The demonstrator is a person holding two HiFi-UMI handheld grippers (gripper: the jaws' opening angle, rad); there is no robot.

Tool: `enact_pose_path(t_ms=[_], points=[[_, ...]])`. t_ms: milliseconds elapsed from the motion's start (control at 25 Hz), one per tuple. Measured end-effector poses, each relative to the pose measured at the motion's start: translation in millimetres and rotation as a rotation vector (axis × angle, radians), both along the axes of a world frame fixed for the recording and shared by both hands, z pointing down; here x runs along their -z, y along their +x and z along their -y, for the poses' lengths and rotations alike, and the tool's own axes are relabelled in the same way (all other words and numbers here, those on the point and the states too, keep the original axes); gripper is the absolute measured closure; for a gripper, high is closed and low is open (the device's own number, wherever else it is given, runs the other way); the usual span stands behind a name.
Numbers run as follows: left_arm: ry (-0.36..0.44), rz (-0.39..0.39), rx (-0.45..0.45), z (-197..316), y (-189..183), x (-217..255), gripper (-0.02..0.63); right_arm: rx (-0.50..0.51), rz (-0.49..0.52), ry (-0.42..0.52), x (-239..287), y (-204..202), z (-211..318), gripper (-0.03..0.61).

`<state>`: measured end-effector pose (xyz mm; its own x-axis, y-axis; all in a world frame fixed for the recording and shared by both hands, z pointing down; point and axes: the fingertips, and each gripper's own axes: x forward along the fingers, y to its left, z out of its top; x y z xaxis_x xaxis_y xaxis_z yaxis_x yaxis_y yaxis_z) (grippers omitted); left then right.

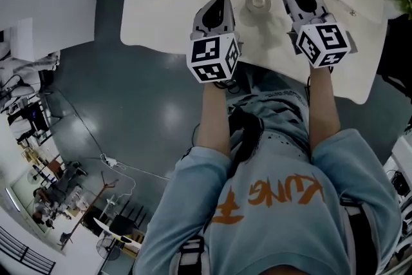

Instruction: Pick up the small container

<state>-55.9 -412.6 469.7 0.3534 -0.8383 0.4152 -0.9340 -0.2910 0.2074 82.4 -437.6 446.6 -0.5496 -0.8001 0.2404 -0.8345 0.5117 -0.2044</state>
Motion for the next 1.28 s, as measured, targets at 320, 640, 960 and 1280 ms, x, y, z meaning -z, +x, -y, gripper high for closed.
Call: enact_pose_path(t_ms=[320,640,960,1280], points=[[-0.063,-0.019,0.031,-17,5,-28,0.592,0.075,-0.002,-0.054,-29,-1,-24,0.546],[-0.08,-0.017,0.062,-27,4,-37,0.592,0.266,-0.018,-0.087,-46,-28,-46,0.324],[-0.086,-0.003,0.092,-34,-6,-37,0.592,0.359,-0.164,-0.113,-72,-51,-55,0.276],[-0.094,0.016,0.117,-43,-11,-41,0.592,0.36,-0.278,-0.126,-97,-58,-49,0.264]])
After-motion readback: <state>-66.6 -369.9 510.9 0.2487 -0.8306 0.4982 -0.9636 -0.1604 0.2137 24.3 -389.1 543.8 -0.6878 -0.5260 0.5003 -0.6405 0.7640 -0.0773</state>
